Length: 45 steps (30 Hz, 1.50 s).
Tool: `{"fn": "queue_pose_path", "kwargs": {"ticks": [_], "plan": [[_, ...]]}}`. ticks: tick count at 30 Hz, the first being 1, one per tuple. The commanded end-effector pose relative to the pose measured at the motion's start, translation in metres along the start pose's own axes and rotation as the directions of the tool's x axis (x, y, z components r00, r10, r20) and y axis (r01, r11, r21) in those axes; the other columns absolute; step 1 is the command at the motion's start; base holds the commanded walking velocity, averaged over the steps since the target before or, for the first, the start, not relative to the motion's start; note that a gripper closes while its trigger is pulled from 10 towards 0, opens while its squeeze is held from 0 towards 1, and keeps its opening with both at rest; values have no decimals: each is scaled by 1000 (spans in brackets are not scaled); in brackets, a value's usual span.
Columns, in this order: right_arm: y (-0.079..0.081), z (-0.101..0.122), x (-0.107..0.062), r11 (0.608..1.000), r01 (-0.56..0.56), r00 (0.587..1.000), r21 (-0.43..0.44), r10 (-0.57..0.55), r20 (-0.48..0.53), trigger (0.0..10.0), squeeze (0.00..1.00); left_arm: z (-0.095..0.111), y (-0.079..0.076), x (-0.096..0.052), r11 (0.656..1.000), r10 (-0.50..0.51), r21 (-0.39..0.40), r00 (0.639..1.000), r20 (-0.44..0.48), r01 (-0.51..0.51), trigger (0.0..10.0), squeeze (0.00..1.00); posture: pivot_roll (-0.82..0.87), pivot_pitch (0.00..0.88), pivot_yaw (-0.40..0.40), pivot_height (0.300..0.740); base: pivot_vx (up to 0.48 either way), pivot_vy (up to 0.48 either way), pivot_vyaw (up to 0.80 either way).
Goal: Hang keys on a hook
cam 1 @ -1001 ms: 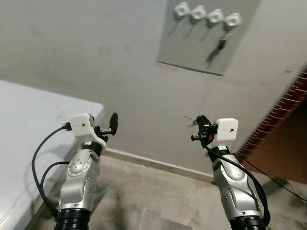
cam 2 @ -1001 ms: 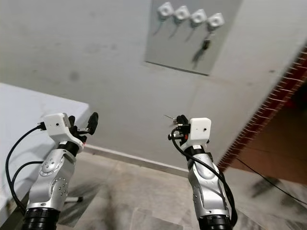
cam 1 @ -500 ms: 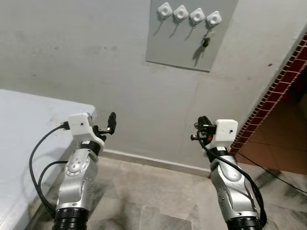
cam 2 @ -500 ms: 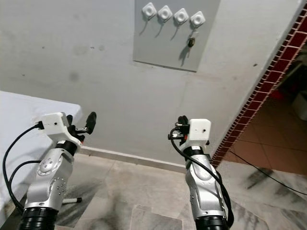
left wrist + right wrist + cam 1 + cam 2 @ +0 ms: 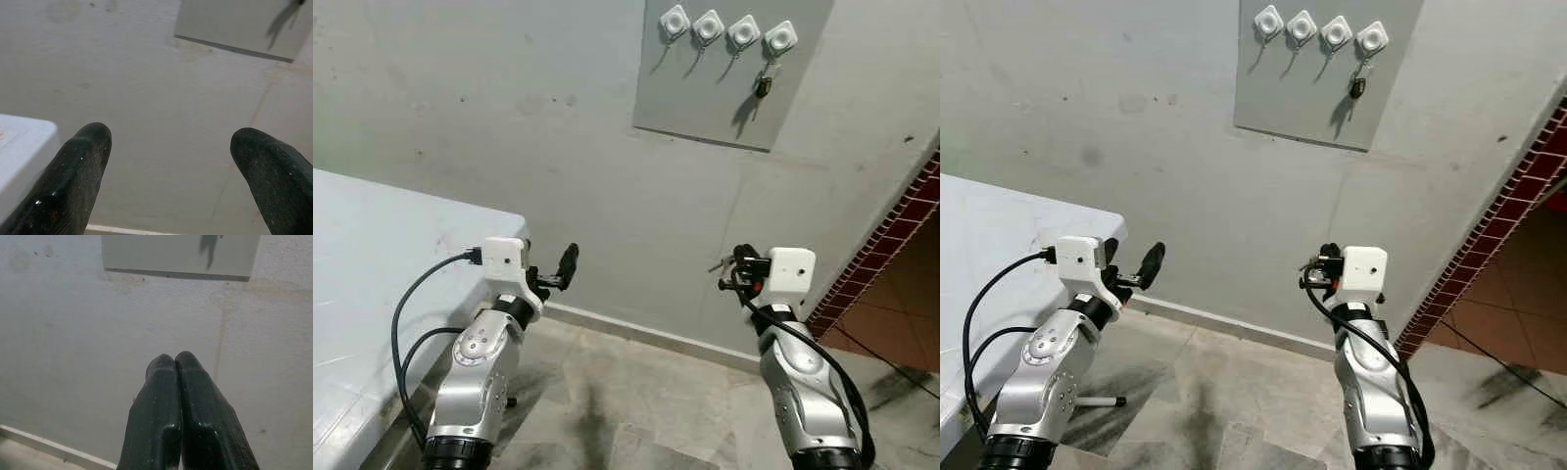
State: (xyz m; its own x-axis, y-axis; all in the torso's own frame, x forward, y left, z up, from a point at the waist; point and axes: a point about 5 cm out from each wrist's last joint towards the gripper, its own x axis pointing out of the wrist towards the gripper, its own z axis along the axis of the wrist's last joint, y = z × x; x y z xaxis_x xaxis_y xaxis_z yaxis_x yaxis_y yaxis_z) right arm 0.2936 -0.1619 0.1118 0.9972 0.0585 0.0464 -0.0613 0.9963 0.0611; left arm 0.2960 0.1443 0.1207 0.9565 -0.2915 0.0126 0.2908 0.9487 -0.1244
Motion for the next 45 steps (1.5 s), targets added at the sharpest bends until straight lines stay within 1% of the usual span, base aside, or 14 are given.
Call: {"fn": "queue_pose_path", "kwargs": {"ticks": [1, 6, 13, 20, 24, 27, 29, 33, 34, 35, 36, 40, 45], "plan": [[3, 9, -2, 1000, -22, 999, -6, 22, 44, 10000, 0, 4, -4, -2, 1000, -30, 7, 1000, 5, 30, 10000, 0, 7, 0, -41, 740, 0, 0, 0], [6, 12, -6, 999, -34, 997, 5, 34, 70, 10000, 0, 6, -7, -4, 999, -49, 1, 999, 24, 49, 10000, 0, 3, 0, -34, 740, 178, 0, 0], [16, 17, -6, 998, -52, 994, 33, 49, 98, 10000, 0, 10, -9, -6, 998, -68, 12, 997, 30, 68, 10000, 0, 5, 0, -30, 740, 480, 0, 0], [17, 17, -6, 998, -51, 994, 36, 48, 99, 10000, 0, 11, -8, -7, 997, -70, 18, 997, 26, 70, 10000, 0, 3, 0, -27, 740, 480, 0, 0], [18, 16, -8, 998, -53, 994, 37, 49, 97, 10000, 0, 10, -8, -8, 998, -58, -6, 998, 8, 58, 10000, 0, 2, 0, -26, 740, 388, 0, 0], [18, 16, -9, 998, -57, 994, 39, 53, 96, 10000, 0, 9, -8, -7, 998, -47, -34, 999, 8, 47, 10000, 0, 2, 0, -27, 740, 0, 0, 0], [18, 16, -9, 998, -58, 994, 39, 54, 95, 10000, 0, 10, -6, -7, 999, -19, -34, 1000, 13, 19, 10000, 0, 2, 0, -26, 740, 0, 0, 0], [18, 16, -9, 998, -60, 994, 36, 57, 92, 10000, 0, 10, -6, -6, 999, -20, -41, 1000, 9, 20, 10000, 0, 3, 0, -29, 740, 0, 0, 0], [18, 16, -9, 997, -62, 994, 38, 59, 92, 10000, 0, 11, -5, -6, 998, -17, -64, 1000, 14, 17, 10000, 0, 5, 0, -31, 740, 0, 0, 0], [18, 16, -9, 997, -62, 994, 38, 59, 92, 10000, 0, 11, -5, -6, 998, -17, -64, 1000, 14, 17, 10000, 0, 5, 0, -31, 740, 0, 0, 0], [18, 16, -8, 997, -63, 994, 38, 60, 91, 10000, 0, 12, -5, -6, 996, -13, -84, 1000, 20, 15, 10000, 0, 5, 0, -31, 740, 0, 0, 0], [19, 16, -9, 997, -67, 994, 37, 63, 90, 10000, 0, 12, -2, -6, 994, 12, -107, 1000, 20, -9, 10000, 0, 4, 0, -34, 740, 0, 0, 0], [19, 17, -9, 997, -69, 994, 38, 65, 90, 10000, 0, 12, -2, -6, 992, 18, -123, 1000, 22, -15, 10000, 0, 4, 0, -36, 740, 0, 0, 0]]}}
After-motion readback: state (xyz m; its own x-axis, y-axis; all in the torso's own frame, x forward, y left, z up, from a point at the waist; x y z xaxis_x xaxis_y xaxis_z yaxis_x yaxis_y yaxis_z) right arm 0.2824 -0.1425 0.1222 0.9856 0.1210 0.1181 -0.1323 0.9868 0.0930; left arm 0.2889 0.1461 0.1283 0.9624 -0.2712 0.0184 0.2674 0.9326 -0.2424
